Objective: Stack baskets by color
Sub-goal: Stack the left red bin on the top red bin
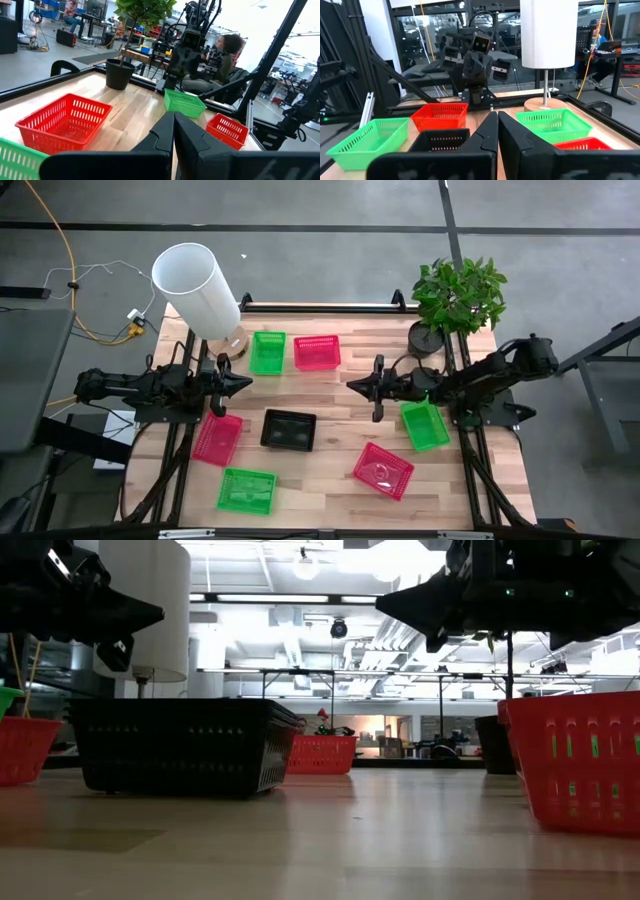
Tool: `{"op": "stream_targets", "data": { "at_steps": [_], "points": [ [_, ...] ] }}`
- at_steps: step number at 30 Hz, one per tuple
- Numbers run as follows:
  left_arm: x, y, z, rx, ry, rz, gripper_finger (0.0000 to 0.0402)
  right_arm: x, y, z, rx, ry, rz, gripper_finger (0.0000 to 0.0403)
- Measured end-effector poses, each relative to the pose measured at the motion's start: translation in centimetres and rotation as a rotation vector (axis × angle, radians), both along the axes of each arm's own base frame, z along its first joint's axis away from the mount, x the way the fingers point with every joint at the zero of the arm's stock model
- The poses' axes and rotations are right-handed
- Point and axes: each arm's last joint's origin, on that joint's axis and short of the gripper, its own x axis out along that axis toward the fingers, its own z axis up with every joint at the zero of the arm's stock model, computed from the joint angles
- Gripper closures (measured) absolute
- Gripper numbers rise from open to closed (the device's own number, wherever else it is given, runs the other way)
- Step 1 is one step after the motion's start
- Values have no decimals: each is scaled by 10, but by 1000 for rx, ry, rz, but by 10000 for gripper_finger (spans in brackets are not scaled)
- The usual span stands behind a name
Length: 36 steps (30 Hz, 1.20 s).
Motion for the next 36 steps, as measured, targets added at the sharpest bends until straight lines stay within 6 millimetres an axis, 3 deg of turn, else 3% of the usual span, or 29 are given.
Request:
{"op": "stream_targets", "data": {
  "at_steps": [9, 17, 22, 25, 28, 33, 36],
  "points": [
    [0, -4, 9, 2, -92, -99, 384, 2, 0, 0, -1, 12, 0, 403],
    [6, -16, 12, 6, -60, -234, 286, 2, 0, 0, -1, 11, 0, 403],
    [13, -26, 30, 31, -9, -353, 230, 2, -1, 0, 2, 12, -28, 403],
    [17, -32, 42, 26, 143, -406, 211, 2, -1, 0, 3, 11, -29, 403],
    [21, -37, 46, 34, 405, -408, 207, 2, -1, 0, 3, 11, -30, 403],
    [28, -40, 42, 78, 803, -365, 208, 2, -1, 0, 2, 12, -33, 402],
    [38, -43, 37, 71, 924, -359, 208, 2, -1, 0, 2, 12, -33, 402]
  ]
}}
